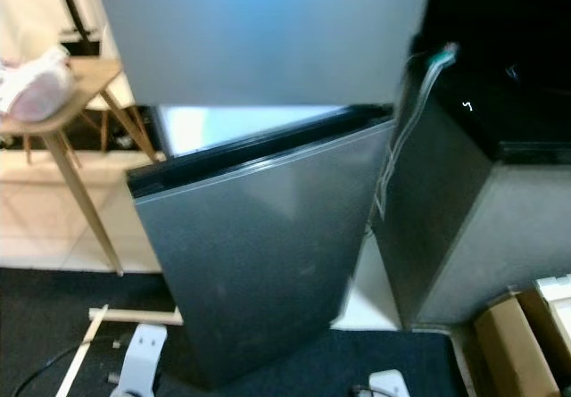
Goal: Restocking fridge
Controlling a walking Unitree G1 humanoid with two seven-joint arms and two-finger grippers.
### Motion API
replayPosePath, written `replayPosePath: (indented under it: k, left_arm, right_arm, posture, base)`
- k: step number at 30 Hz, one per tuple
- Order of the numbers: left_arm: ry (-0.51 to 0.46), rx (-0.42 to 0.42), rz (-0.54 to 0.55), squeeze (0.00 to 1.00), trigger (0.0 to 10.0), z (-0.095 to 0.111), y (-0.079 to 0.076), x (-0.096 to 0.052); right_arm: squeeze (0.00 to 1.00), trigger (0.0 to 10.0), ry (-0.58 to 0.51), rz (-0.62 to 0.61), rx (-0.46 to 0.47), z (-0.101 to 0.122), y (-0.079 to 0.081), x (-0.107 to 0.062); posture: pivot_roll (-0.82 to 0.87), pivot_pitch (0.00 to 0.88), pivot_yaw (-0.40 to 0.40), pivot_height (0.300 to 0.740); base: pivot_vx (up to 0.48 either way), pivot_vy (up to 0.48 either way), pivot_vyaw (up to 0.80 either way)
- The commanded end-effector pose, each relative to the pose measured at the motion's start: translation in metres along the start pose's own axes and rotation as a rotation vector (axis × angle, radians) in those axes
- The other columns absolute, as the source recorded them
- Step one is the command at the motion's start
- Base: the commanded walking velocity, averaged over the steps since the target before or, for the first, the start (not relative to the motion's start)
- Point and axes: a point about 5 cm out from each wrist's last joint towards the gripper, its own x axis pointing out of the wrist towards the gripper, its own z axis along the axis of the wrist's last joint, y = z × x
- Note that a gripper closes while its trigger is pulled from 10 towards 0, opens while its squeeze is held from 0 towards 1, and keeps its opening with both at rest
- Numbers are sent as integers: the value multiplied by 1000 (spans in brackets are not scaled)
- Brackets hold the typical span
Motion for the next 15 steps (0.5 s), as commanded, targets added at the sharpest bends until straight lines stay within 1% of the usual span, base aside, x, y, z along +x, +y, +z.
replayPosePath:
  k: [1, 6, 11, 12, 13, 14, 15]
  left_arm:
    - [-17, -7, 9, 0, 10000, 3, 1, 0]
    - [-23, -6, 10, 0, 10000, 3, 2, 0]
    - [-25, 18, -1, 0, 10000, 5, 1, 1]
    - [-40, 43, -20, 0, 10000, 9, 0, 1]
    - [-40, 43, -20, 0, 10000, 9, 0, 1]
    - [-63, 71, -49, 0, 10000, 12, -4, 2]
    - [-65, 105, -76, 0, 10000, 13, -8, 2]
  right_arm:
    - [0, 10000, -2, 28, -13, -2, 7, 0]
    - [0, 10000, 6, 21, -4, -5, 5, -1]
    - [0, 10000, 11, 11, 29, -10, 6, -2]
    - [0, 10000, 14, 5, 41, -12, 7, -3]
    - [0, 10000, 14, 5, 41, -12, 7, -3]
    - [0, 10000, 16, 2, 45, -14, 7, -3]
    - [0, 10000, 19, 0, 48, -16, 7, -4]
  posture:
    - [-66, 77, 19, 726]
    - [-61, 79, 27, 726]
    - [-62, 76, 34, 726]
    - [-67, 68, 47, 726]
    - [-67, 68, 47, 726]
    - [-67, 68, 47, 726]
    - [-68, 67, 50, 726]
  base:
    - [296, 0, 0]
    - [289, 0, 0]
    - [286, 0, 0]
    - [0, 0, 0]
    - [0, 0, 0]
    - [0, 0, 0]
    - [0, 0, 0]
